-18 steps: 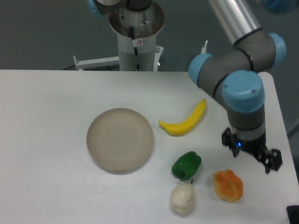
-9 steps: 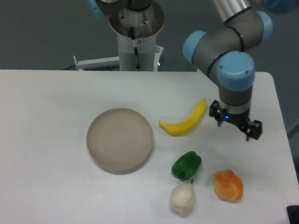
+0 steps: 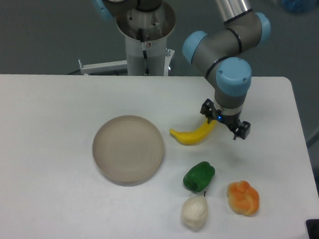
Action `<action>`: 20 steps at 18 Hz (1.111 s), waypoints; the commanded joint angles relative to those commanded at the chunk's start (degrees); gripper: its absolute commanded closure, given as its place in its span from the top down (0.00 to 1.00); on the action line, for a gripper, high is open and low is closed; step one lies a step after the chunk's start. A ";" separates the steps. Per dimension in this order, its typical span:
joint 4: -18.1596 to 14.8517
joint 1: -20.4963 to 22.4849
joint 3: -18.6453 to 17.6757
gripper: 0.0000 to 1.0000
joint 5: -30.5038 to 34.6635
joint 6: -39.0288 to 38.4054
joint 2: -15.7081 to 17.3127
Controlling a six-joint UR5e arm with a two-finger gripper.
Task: Pick up the banana from the table
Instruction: 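Raise the open gripper and move it over the yellow banana, then lower the gripper onto the banana and close it around the banana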
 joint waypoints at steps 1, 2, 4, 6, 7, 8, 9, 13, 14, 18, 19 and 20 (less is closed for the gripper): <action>1.22 0.00 -0.54 1.00 -0.09 0.00 -0.09; 2.19 0.17 -0.72 1.00 -0.10 0.17 -0.09; 2.55 0.96 -2.03 1.00 -0.27 0.17 0.00; 3.43 1.23 -3.09 1.00 -0.53 0.26 0.09; 3.69 1.14 -3.18 1.00 -0.53 0.52 0.00; 3.70 1.23 -3.18 1.00 -0.62 0.70 0.00; 4.13 1.23 -3.18 1.00 -0.54 0.70 -0.09; 4.75 1.23 -3.44 1.00 -0.62 0.61 -0.17; 4.75 1.23 -3.44 1.00 -0.62 0.61 -0.17; 4.84 1.32 -3.27 1.00 -0.62 0.70 -0.44; 4.84 1.41 -3.18 1.00 -0.62 0.70 -0.44; 4.93 1.41 -3.18 1.00 -0.62 0.70 -0.61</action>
